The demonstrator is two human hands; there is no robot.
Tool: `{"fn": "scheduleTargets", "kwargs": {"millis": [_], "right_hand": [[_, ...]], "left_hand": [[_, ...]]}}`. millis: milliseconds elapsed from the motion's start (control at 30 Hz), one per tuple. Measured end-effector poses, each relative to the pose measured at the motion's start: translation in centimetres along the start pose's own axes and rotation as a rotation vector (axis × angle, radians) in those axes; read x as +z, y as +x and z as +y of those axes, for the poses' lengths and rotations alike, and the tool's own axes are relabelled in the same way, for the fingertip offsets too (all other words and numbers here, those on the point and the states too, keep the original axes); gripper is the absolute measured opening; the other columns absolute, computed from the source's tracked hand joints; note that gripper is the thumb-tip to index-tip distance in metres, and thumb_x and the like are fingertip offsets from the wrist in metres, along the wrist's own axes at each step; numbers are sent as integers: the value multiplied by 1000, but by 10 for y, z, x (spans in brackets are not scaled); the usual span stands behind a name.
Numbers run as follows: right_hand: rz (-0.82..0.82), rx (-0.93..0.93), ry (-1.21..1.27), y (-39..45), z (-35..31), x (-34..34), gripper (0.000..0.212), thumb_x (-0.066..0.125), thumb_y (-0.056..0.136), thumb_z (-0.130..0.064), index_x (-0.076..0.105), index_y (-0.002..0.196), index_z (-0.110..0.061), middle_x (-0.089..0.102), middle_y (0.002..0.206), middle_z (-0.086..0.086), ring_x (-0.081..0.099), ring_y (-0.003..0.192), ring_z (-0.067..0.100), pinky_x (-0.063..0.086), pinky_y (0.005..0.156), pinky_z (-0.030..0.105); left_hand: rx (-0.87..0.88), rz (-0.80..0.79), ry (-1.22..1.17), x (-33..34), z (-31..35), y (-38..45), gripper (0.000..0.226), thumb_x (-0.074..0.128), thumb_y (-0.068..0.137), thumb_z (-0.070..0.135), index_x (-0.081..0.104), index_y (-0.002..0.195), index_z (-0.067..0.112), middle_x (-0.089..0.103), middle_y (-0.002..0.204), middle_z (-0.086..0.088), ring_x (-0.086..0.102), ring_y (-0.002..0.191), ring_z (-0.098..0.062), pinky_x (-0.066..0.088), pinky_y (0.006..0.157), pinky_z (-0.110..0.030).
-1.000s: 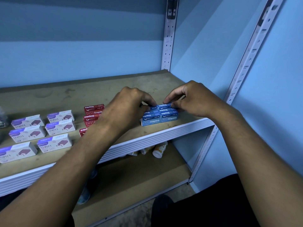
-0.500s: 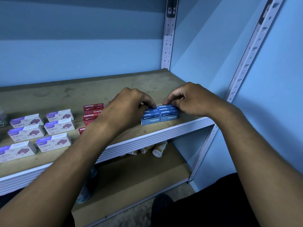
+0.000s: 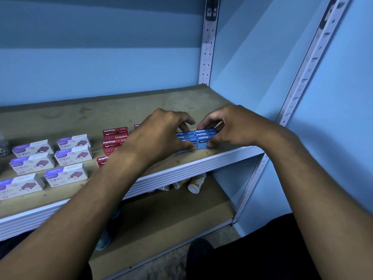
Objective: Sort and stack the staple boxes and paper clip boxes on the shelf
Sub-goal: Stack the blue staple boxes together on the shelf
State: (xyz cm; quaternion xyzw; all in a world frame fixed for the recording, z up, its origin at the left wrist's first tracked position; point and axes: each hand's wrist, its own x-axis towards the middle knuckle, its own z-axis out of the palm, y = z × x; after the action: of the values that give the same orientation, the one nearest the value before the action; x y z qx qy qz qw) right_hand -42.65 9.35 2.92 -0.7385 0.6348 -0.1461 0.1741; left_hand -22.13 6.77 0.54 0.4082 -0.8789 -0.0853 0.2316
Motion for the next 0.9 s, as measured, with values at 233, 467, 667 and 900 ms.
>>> {"fn": "scheduleTargets", "kwargs": {"millis": [233, 467, 667, 900], "right_hand": [[0, 16, -15, 3, -1, -1, 44, 89, 70, -16, 76, 110, -30, 74, 102, -14, 65, 92, -1, 43, 75, 10], [-13, 20, 15, -4, -7, -4, 56, 86, 74, -29, 66, 125, -38, 64, 122, -19, 60, 111, 1, 46, 97, 24], [101, -58, 86, -1, -25, -3, 33, 78, 84, -34, 70, 115, -42, 67, 116, -22, 62, 102, -5, 48, 90, 21], [143, -147, 121, 12, -48, 11, 24, 73, 90, -21, 75, 110, -36, 70, 108, -21, 64, 95, -8, 43, 78, 6]], "left_hand": [[12, 33, -13, 3, 0, -3, 54, 84, 70, 41, 66, 119, 28, 73, 106, 10, 66, 94, -3, 56, 85, -31], [73, 99, 64, -4, -2, -13, 55, 71, 77, 56, 61, 126, 31, 68, 117, 13, 61, 105, -4, 52, 87, -27], [35, 144, 122, -31, -17, -28, 38, 71, 83, 44, 66, 118, 31, 69, 113, 11, 62, 98, -5, 54, 85, -29], [-61, 82, 166, -60, -41, -47, 28, 72, 82, 37, 71, 109, 31, 70, 105, 13, 61, 87, -3, 54, 78, -29]]}}
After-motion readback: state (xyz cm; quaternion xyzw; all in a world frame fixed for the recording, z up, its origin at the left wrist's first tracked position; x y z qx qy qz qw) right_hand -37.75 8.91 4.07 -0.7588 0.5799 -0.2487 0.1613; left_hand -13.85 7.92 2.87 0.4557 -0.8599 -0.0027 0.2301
